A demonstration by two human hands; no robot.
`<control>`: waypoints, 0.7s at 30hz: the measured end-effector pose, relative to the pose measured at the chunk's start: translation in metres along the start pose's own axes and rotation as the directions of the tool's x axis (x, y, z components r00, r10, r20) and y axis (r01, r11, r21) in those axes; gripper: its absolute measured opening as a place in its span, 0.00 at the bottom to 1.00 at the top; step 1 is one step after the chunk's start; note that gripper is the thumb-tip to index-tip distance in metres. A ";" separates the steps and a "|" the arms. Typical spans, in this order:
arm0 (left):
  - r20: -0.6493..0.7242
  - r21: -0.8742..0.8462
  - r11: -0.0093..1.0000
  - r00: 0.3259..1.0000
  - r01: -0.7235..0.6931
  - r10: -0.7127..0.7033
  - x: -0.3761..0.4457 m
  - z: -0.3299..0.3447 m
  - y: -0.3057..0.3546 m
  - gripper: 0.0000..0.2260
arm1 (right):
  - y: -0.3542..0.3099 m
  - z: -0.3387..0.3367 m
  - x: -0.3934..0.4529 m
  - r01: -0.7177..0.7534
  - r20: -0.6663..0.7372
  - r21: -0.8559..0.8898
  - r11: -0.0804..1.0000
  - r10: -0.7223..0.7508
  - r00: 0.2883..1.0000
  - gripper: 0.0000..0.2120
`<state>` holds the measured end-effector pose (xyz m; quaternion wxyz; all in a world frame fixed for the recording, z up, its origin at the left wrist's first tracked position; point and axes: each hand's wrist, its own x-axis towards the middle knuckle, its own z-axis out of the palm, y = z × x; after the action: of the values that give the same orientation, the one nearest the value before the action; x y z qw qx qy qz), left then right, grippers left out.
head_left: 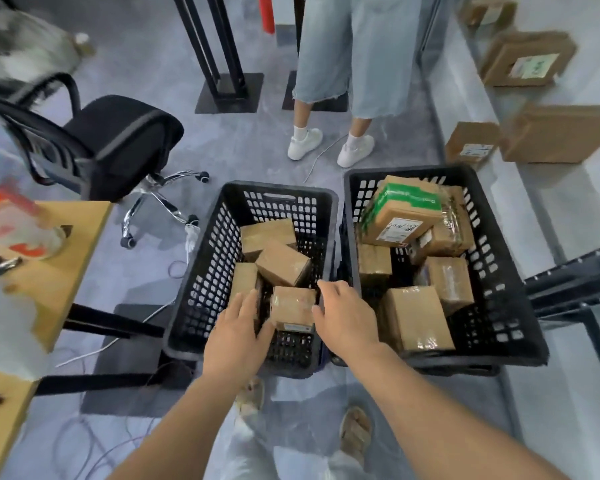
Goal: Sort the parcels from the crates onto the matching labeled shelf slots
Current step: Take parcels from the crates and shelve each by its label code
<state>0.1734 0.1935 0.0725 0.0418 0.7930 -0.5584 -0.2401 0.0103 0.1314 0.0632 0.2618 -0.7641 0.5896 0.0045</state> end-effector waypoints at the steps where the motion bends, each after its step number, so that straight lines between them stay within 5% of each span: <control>1: 0.017 0.000 1.000 1.000 0.000 0.000 0.011 -0.002 -0.004 0.26 | -0.002 0.003 0.009 -0.017 0.006 0.010 1.000 0.016 1.000 0.19; 13: 0.298 -0.073 0.997 0.953 -0.037 0.057 0.206 0.030 -0.069 0.27 | -0.021 0.089 0.139 -0.363 0.128 0.181 0.914 0.344 0.930 0.20; 21: 0.400 -0.127 0.989 0.909 -0.070 0.116 0.306 0.092 -0.094 0.24 | 0.004 0.150 0.218 -0.600 0.217 0.394 0.696 0.564 0.797 0.30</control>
<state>0.2958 -0.0296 -0.1420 -0.0203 0.6948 -0.5780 -0.4276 0.1180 -0.0044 -0.1367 0.4368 -0.4568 0.7748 -0.0169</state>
